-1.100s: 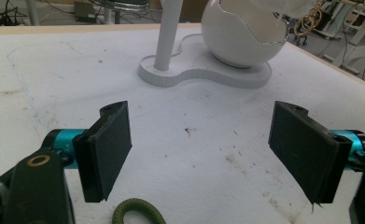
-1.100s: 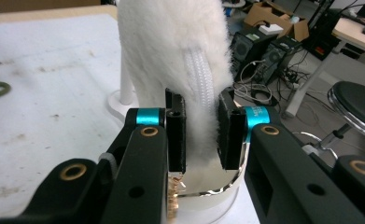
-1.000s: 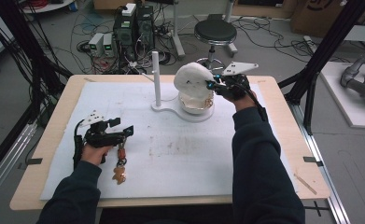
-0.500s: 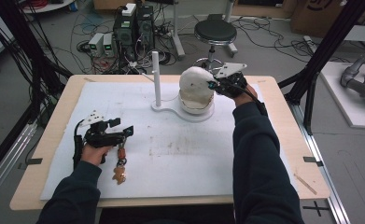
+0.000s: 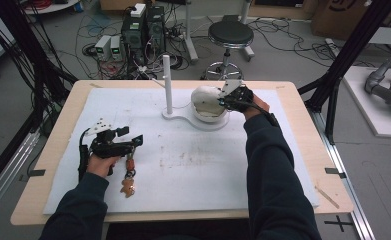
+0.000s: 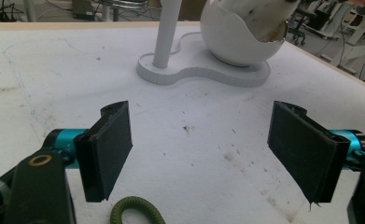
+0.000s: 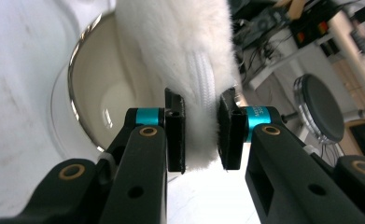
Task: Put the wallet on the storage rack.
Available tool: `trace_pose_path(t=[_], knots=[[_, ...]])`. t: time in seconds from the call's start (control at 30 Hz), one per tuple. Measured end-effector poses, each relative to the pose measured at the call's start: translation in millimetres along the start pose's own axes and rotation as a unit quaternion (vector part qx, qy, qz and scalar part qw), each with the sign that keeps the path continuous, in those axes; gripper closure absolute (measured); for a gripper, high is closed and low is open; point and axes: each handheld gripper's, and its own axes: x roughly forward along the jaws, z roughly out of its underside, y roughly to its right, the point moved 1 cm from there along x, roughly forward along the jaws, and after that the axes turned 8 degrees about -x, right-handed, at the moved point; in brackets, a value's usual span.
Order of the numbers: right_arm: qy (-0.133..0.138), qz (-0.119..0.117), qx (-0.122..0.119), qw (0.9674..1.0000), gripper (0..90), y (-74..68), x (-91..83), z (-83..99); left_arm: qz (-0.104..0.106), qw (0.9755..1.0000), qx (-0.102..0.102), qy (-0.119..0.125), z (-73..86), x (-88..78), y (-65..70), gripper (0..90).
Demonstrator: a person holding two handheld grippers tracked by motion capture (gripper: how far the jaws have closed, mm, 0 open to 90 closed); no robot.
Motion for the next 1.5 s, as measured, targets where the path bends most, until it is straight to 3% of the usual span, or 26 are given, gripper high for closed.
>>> trace_pose_path(t=[0.1, 0.13, 0.17, 0.2, 0.3, 0.33, 0.4, 0.43, 0.47, 0.5, 0.6, 0.63, 0.7, 0.73, 0.8, 0.83, 0.87, 0.9, 1.0, 1.03, 1.1, 1.2, 1.5], knots=[[0.006, 0.003, 0.023, 0.9997, 73.5, -5.6, 6.2, 5.8, 0.001, 1.0000, 0.001, -0.002, -0.2, -0.6, -0.6, 21.7], [0.010, -0.001, 0.048, 0.9988, 63.2, -6.8, 6.3, 11.2, 0.000, 1.0000, 0.000, -0.002, -0.1, -0.7, -0.7, 21.7], [0.010, -0.001, 0.048, 0.9988, 63.2, -6.8, 6.3, 11.2, 0.000, 1.0000, 0.000, -0.002, 0.0, -0.6, -0.7, 21.7], [0.007, -0.013, 0.088, 0.9960, 46.6, -5.3, 3.7, 14.1, 0.001, 1.0000, 0.000, -0.002, 0.0, -0.5, -0.8, 21.7], [0.028, -0.017, 0.125, 0.9916, 45.0, -2.8, -5.9, 16.9, 0.000, 1.0000, -0.001, -0.002, 0.2, -0.2, -0.6, 21.7], [0.043, -0.015, 0.143, 0.9886, 42.3, -1.8, -11.7, 18.0, -0.001, 1.0000, 0.000, -0.003, 0.2, -0.4, -0.6, 21.7], [0.076, -0.036, 0.213, 0.9733, 37.6, 2.3, -28.7, 23.4, -0.002, 1.0000, 0.000, -0.002, 0.0, -0.6, -0.6, 21.7], [0.076, -0.036, 0.213, 0.9733, 37.6, 2.3, -28.7, 23.4, -0.003, 1.0000, 0.001, -0.002, -0.1, -0.9, -0.7, 21.7], [0.087, -0.055, 0.254, 0.9617, 34.3, 3.2, -38.3, 28.2, -0.006, 1.0000, 0.002, -0.002, -0.3, -1.4, -0.8, 21.7], [0.087, -0.055, 0.254, 0.9617, 34.3, 3.2, -38.3, 28.2, -0.011, 0.9999, 0.003, 0.000, -0.6, -1.9, -0.8, 21.7], [0.079, -0.059, 0.287, 0.9530, 31.5, -2.9, -54.9, 36.1, -0.017, 0.9998, 0.005, 0.003, -0.8, -4.3, -1.5, 21.7], [0.079, -0.059, 0.287, 0.9530, 31.5, -2.9, -54.9, 36.1, -0.018, 0.9998, 0.005, 0.005, -0.5, -4.7, -1.9, 21.7], [0.092, -0.051, 0.299, 0.9483, 31.0, -11.9, -65.8, 47.0, -0.018, 0.9998, 0.003, 0.005, -0.2, -5.7, -3.3, 21.9], [0.092, -0.051, 0.299, 0.9483, 31.0, -11.9, -65.8, 47.0, -0.019, 0.9998, 0.003, 0.006, 0.1, -6.1, -3.9, 21.9], [0.100, -0.042, 0.317, 0.9423, 29.6, -24.3, -75.7, 60.9, -0.020, 0.9998, 0.003, 0.005, 0.3, -6.3, -4.7, 21.9], [0.100, -0.042, 0.317, 0.9423, 29.6, -24.3, -75.7, 60.9, -0.019, 0.9998, 0.002, 0.005, 0.4, -6.4, -5.0, 21.9], [0.103, -0.031, 0.321, 0.9409, 28.7, -35.7, -81.8, 70.3, -0.021, 0.9998, 0.005, 0.006, 0.6, -6.6, -4.9, 21.9], [0.103, -0.031, 0.321, 0.9409, 28.7, -35.7, -81.8, 70.3, -0.022, 0.9997, 0.005, 0.006, 0.9, -7.2, -4.7, 21.9], [0.101, -0.014, 0.325, 0.9403, 27.3, -59.3, -89.2, 87.5, -0.034, 0.9993, 0.009, 0.012, 0.9, -11.2, -5.2, 21.9], [0.101, -0.014, 0.325, 0.9403, 27.3, -59.3, -89.2, 87.5, -0.035, 0.9992, 0.006, 0.018, 0.6, -12.9, -5.5, 21.9], [0.103, -0.005, 0.333, 0.9374, 27.2, -70.4, -91.1, 95.1, -0.039, 0.9989, 0.004, 0.025, 0.1, -15.2, -6.5, 21.9], [0.103, -0.003, 0.340, 0.9349, 27.2, -79.8, -92.1, 102.5, -0.040, 0.9988, 0.002, 0.027, -0.4, -14.8, -7.3, 21.9], [0.097, -0.001, 0.342, 0.9347, 27.2, -96.1, -95.7, 110.0, -0.040, 0.9990, 0.004, 0.021, 3.3, -15.5, -3.7, 21.9]])
